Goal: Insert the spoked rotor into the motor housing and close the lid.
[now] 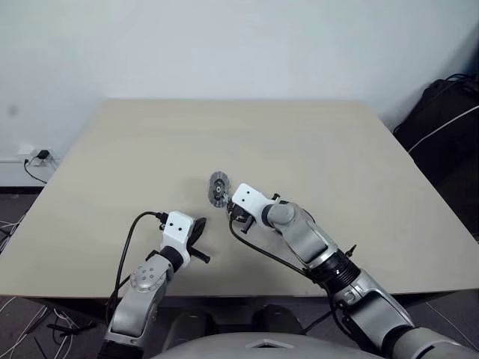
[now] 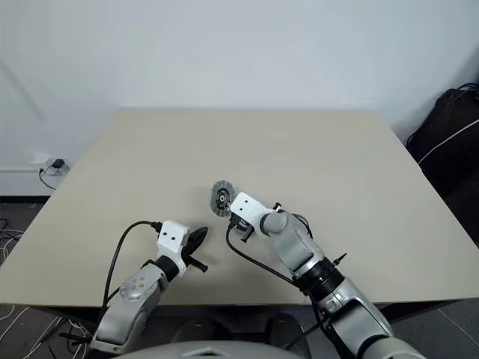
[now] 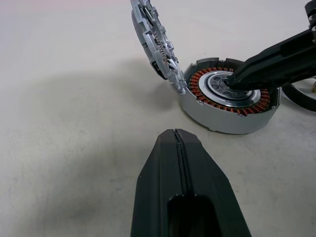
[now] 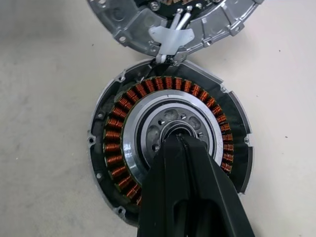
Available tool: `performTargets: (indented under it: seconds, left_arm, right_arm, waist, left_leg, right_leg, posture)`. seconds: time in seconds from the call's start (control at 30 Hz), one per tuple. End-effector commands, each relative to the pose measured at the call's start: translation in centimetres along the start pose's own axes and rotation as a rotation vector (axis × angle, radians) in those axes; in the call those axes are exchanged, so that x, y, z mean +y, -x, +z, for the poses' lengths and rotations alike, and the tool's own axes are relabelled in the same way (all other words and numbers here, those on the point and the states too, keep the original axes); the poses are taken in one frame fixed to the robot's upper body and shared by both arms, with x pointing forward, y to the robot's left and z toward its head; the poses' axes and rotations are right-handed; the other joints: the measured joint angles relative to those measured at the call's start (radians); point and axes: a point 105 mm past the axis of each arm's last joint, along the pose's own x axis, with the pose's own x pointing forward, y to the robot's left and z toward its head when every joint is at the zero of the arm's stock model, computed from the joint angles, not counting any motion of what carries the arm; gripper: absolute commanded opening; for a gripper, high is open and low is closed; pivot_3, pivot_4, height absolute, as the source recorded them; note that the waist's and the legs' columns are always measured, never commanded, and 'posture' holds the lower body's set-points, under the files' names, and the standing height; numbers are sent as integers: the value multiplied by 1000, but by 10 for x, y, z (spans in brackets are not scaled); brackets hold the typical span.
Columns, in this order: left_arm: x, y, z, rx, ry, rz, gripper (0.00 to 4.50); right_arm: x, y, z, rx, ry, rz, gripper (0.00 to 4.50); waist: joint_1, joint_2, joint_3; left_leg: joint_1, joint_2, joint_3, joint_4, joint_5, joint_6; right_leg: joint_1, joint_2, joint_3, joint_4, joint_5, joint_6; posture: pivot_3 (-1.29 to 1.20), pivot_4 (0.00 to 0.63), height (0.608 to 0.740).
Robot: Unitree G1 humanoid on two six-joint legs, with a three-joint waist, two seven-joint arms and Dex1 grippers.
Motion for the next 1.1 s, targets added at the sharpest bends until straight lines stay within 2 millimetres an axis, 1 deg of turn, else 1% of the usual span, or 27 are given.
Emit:
performTargets:
  seconds: [0.03, 0.17, 0.27, 0.4, 0.57, 0.87, 1.1]
  left_arm:
    - [0, -2, 6, -25, -5, 0, 0]
    - [-2, -3, 6, -25, -3, -4, 0]
    - [-3, -3, 6, -26, -2, -7, 0]
    - [-3, -4, 6, -27, 0, -10, 0]
    - [-4, -4, 5, -27, 2, -11, 0]
    - [-3, -4, 6, -28, -1, -9, 0]
    - [-2, -3, 6, -27, -2, -8, 0]
  right_arm:
    - [-7, 6, 18, -58, 39, -47, 17]
    - [-8, 10, 25, -74, 95, -58, 17]
    - [-7, 11, 26, -70, 130, -53, 17]
    - [-10, 12, 27, -70, 124, -67, 17]
    - [-13, 10, 28, -88, 72, -87, 17]
    - [-12, -1, 19, -77, 10, -86, 17]
    - [-5, -8, 7, -50, -39, -56, 17]
  waist:
    - [0, 0, 0]
    - [-1, 0, 0]
    - [-1, 0, 0]
    - [-1, 0, 0]
    - [-1, 0, 0]
    - [-1, 0, 0]
    - [-4, 0, 0]
  left_leg:
    - [0, 0, 0, 0, 0, 0]
    - [0, 0, 0, 0, 0, 0]
    - [0, 0, 0, 0, 0, 0]
    - [0, 0, 0, 0, 0, 0]
    - [0, 0, 0, 0, 0, 0]
    - [-1, 0, 0, 0, 0, 0]
    - [0, 0, 0, 0, 0, 0]
  right_leg:
    - [0, 0, 0, 0, 0, 0]
    - [0, 0, 0, 0, 0, 1]
    - [0, 0, 0, 0, 0, 1]
    - [0, 0, 0, 0, 0, 0]
    - [0, 0, 0, 0, 0, 1]
    - [0, 0, 0, 0, 0, 0]
    - [0, 0, 0, 0, 0, 0]
  posture:
    - [0, 0, 740]
    - [0, 0, 740]
    - [0, 0, 740]
    - [0, 0, 740]
    - [0, 0, 740]
    - [0, 0, 740]
    - [0, 0, 740]
